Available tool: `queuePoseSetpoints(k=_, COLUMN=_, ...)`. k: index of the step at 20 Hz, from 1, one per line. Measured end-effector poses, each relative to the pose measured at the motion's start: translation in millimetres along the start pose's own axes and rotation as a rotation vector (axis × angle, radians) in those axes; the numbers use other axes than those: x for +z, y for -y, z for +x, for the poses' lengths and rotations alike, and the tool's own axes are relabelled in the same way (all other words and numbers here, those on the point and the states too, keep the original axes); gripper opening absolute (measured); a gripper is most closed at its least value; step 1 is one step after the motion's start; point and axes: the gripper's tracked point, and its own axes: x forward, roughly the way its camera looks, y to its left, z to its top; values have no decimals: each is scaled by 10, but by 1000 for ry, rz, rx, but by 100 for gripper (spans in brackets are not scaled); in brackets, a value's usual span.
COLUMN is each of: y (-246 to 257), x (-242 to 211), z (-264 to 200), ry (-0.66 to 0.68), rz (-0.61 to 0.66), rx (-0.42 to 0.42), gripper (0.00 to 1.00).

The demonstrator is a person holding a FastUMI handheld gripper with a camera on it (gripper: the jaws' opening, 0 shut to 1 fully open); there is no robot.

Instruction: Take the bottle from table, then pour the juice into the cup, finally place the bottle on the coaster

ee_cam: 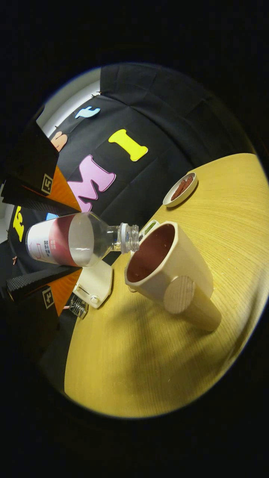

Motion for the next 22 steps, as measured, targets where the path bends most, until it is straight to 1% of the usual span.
queuePoseSetpoints(k=2, y=5, x=2, z=-30, ry=9, rz=-51, rx=9, gripper=74)
queuePoseSetpoints(k=3, y=0, x=-14, z=-53, ry=11, rz=-97, rx=16, gripper=74)
queuePoseSetpoints(k=9, y=51, x=-111, z=-122, ry=38, rz=-503, rx=26, gripper=74)
queuePoseSetpoints(k=12, y=78, x=-134, z=-161, ry=84, rz=-710, rx=48, gripper=74)
queuePoseSetpoints(k=14, y=101, x=-122, z=-173, ry=137, rz=-866, rx=56, gripper=74)
queuePoseSetpoints(k=18, y=62, x=-1, z=-179, ry=295, rz=-1247, rx=44, gripper=74)
queuePoseSetpoints(k=22, y=-96, x=-92, z=-208, ry=446, rz=-1600, rx=47, gripper=74)
